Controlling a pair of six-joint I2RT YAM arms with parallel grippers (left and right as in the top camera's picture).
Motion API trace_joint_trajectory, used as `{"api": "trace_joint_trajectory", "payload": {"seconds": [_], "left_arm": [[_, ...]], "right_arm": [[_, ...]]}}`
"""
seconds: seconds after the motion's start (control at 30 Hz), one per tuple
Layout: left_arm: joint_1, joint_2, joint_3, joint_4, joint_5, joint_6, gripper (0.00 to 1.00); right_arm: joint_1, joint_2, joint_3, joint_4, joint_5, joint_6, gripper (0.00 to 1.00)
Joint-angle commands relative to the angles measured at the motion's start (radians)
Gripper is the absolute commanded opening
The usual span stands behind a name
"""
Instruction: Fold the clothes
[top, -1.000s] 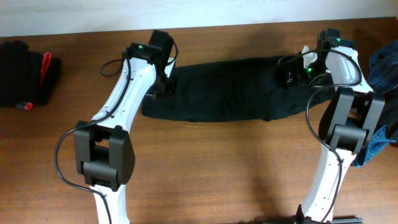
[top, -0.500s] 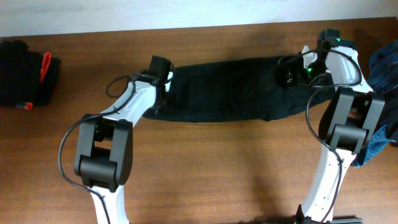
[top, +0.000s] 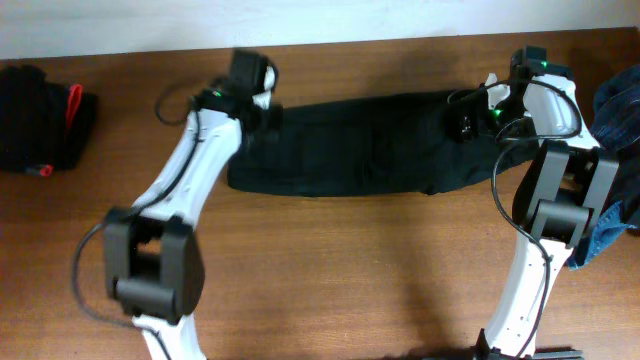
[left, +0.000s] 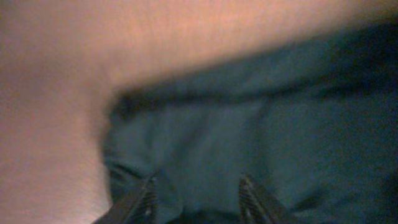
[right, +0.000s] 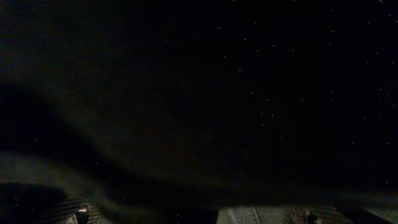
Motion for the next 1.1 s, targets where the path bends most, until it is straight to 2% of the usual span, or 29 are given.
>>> {"api": "trace_joint_trajectory", "payload": {"seconds": [0.0,0.07,0.17,0.27,0.3,0.53,0.63,0.87,1.07], "left_arm": [[-0.005,-0.12,0.062,-0.039,-0.007,0.0,0.5],[-0.005,-0.142,0.062,-0.082,-0.008,0.0,0.64],[-0.005,-0.148,0.062,-0.156,-0.012,0.0,0.8],[-0.005,-0.148,0.061,-0.218,-0.015,0.001,0.87],[-0.005,-0.148,0.061,-0.229,-0.014,0.0,0.92],[-0.005,-0.148,0.061,-0.248,-0.014,0.0,0.95],[-0.005,-0.148,0.061,-0.262,-0.014,0.0,0.96],[-0.005,-0.147,0.061,-0.263,-0.016,0.001,0.99],[-0.005,-0.137,0.048,-0.26,-0.045,0.0,0.99]], "right_arm": [[0.002,0.037,-0.017,0.007,0.017,0.001,0.99],[0.002,0.037,-0.017,0.014,0.02,0.001,0.99],[0.002,0.037,-0.017,0.023,0.02,0.001,0.99],[0.002,0.037,-0.017,0.026,0.02,0.001,0.99],[0.002,0.037,-0.017,0.026,0.02,0.001,0.99],[0.001,0.033,-0.009,0.011,-0.05,0.027,0.99],[-0.011,0.027,0.072,-0.059,-0.065,0.027,0.99],[-0.043,-0.002,0.487,-0.352,-0.054,0.017,0.99],[-0.126,-0.019,0.788,-0.499,0.023,0.139,0.99]]}}
